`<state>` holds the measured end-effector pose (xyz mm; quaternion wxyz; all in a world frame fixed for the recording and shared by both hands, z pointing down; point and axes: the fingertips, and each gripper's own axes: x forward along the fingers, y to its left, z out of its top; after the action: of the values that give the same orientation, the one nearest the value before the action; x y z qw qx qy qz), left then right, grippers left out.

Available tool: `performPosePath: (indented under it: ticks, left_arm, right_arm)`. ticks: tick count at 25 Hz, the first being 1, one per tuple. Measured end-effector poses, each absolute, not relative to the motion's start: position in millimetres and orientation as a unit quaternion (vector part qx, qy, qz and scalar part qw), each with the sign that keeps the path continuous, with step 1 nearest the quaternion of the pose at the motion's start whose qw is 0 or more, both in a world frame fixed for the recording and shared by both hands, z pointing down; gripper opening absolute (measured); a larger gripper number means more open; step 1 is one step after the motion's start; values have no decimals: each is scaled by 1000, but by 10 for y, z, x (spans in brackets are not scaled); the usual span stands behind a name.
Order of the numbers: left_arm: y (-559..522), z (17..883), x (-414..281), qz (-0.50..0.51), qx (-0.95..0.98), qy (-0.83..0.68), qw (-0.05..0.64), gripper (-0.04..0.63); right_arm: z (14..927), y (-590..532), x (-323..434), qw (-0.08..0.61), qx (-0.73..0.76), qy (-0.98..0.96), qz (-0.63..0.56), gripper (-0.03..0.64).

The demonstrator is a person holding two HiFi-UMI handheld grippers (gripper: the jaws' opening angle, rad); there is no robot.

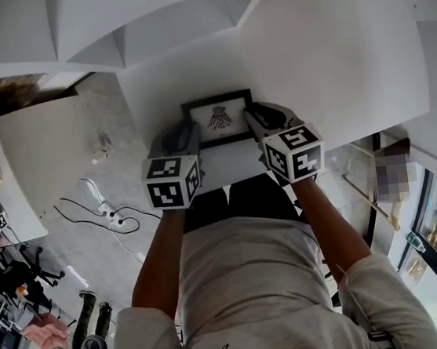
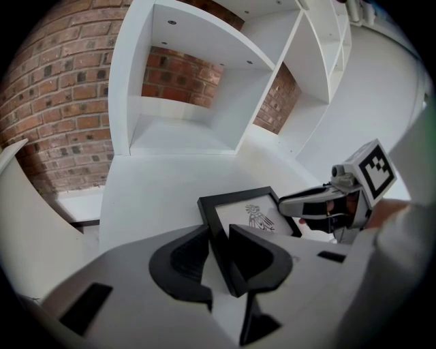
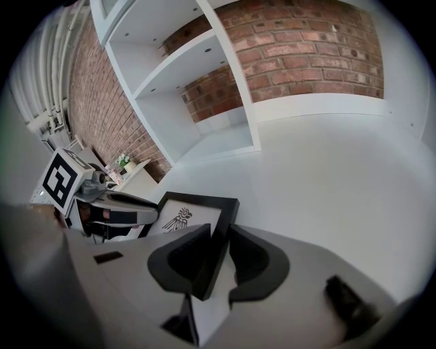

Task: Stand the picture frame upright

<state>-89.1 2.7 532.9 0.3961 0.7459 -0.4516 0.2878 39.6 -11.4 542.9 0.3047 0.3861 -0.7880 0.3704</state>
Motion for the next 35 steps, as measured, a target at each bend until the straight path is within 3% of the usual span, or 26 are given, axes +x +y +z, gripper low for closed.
performPosePath:
  ticks: [35]
  left_arm:
    - [-343,4951,-743,264,766,-467,355,101]
  right_arm:
    - [5082,-514,544,281,395,-810,330,92]
